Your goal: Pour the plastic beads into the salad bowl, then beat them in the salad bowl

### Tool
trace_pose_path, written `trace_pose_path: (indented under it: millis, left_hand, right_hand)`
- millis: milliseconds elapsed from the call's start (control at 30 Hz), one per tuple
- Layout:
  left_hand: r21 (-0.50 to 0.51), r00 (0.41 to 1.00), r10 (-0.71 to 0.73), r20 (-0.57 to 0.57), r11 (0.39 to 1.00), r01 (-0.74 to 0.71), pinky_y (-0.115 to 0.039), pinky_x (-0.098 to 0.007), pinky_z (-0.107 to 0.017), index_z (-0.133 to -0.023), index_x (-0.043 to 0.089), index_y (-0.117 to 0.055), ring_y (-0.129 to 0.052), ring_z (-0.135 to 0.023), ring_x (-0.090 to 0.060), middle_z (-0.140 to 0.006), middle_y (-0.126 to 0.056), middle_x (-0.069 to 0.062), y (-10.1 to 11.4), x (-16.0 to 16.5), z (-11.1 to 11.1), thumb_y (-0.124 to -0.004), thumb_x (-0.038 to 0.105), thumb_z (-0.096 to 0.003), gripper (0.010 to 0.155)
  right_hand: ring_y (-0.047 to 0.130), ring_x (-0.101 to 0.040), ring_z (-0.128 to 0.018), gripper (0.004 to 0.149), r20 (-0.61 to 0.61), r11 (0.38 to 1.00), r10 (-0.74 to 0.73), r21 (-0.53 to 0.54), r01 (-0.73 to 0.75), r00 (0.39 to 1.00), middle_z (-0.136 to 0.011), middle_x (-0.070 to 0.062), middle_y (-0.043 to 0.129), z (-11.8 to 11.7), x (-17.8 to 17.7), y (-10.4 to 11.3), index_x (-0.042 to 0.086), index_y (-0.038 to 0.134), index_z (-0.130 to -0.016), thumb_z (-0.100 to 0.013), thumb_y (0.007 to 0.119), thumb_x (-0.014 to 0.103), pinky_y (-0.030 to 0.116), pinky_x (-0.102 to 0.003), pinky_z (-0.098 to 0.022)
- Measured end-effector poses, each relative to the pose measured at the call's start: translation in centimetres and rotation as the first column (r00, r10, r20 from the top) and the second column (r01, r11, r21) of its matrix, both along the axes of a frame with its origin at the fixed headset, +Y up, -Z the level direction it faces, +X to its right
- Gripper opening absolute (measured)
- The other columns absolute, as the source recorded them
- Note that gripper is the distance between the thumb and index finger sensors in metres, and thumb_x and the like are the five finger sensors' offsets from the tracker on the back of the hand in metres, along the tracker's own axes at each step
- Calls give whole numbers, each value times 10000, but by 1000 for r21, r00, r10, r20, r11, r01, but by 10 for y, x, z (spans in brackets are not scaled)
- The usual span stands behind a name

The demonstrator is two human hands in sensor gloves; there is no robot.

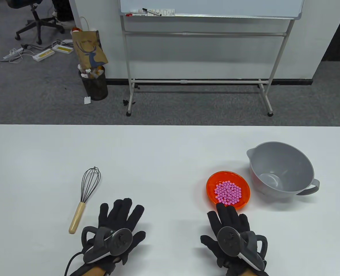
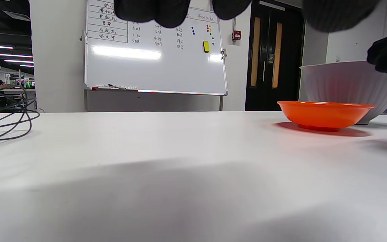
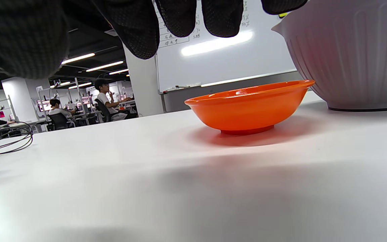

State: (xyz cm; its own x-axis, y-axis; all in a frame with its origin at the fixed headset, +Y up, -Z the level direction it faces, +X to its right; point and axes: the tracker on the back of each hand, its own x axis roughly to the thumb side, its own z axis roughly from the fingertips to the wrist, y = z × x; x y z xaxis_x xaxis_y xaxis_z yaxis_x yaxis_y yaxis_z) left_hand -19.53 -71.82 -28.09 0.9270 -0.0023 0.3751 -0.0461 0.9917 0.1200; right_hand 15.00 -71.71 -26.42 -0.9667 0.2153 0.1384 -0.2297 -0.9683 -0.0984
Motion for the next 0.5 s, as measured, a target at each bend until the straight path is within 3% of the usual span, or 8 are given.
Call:
trace_pose_path:
  millis: [233,433,500]
  left_hand:
    - [-8,1000,-1,2,1000,1,-276,-706,-739,-1112,370,-386,-457,-1137,-406,-1233,-380,-126,-1,-2,-1,-641,691,-462,768]
    - [-15,1000,9,-11,1000,-9,-280,-705,-739,-1110,365,-399,-464,-1134,-408,-1230,-392,-125,-1,-5,-1,-646,688,-462,765]
    - [-14,1000,9,-12,1000,-9,-283,-705,-740,-1110,366,-402,-467,-1133,-409,-1230,-392,-124,-1,-6,-1,-647,686,-462,763]
  right_hand:
    - [464,-356,-1164,807,55,997,-67,25,66,996,-1213,25,409,-2,11,17,303,590,-1065,-379,847,642,371,-631,-791]
    - [475,-317,-1173,806,198,992,-122,63,111,973,-1205,55,456,-22,45,41,290,605,-1060,-375,927,569,319,-627,-811]
    - [496,-276,-1170,771,240,994,-78,94,56,968,-1192,92,498,-29,57,50,294,647,-1040,-374,966,517,304,-611,-823]
